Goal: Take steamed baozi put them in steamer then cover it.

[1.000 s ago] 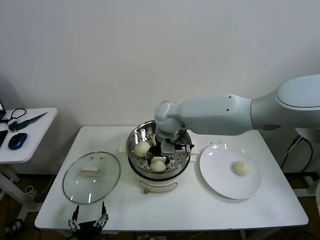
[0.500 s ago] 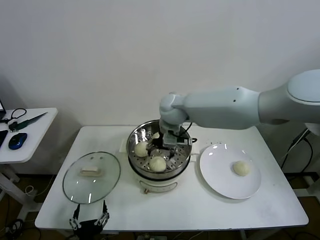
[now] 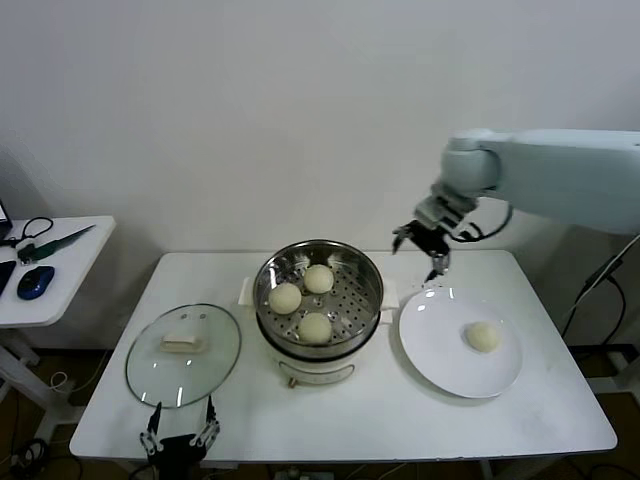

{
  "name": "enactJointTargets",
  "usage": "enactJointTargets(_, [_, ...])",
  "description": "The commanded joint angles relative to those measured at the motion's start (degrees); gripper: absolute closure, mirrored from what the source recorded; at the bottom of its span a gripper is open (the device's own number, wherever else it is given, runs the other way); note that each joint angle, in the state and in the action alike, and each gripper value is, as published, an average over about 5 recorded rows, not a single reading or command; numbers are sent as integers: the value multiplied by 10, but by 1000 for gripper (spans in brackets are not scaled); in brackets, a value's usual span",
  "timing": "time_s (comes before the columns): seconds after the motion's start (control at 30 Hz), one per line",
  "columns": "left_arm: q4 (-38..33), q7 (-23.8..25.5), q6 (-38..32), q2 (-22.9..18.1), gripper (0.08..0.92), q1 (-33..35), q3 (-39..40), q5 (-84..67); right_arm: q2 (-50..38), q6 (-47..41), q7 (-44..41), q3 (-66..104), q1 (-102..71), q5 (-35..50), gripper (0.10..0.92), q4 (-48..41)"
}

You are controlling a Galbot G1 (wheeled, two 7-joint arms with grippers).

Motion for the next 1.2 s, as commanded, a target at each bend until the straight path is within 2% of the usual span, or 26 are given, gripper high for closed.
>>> enactJointTargets(0.03, [3, 1, 1, -1, 177, 0, -2, 1, -180, -116, -22, 91, -169, -62, 203, -64])
enactJointTargets(0.27, [10, 0, 1, -6, 177, 3, -4, 7, -158, -102, -21, 234, -334, -134, 203, -155])
enactJointTargets(0.6, [16, -3, -1, -13, 177, 8, -5, 12, -92, -90, -15, 291, -411, -166, 203, -230])
enactJointTargets(1.07, [19, -5, -4, -13, 177, 9, -9, 11, -47, -91, 9, 335, -444, -165, 203, -271])
enactJointTargets(1.2, [18, -5, -4, -13, 177, 10, -9, 11, -49, -94, 5, 333, -443, -164, 236, -264])
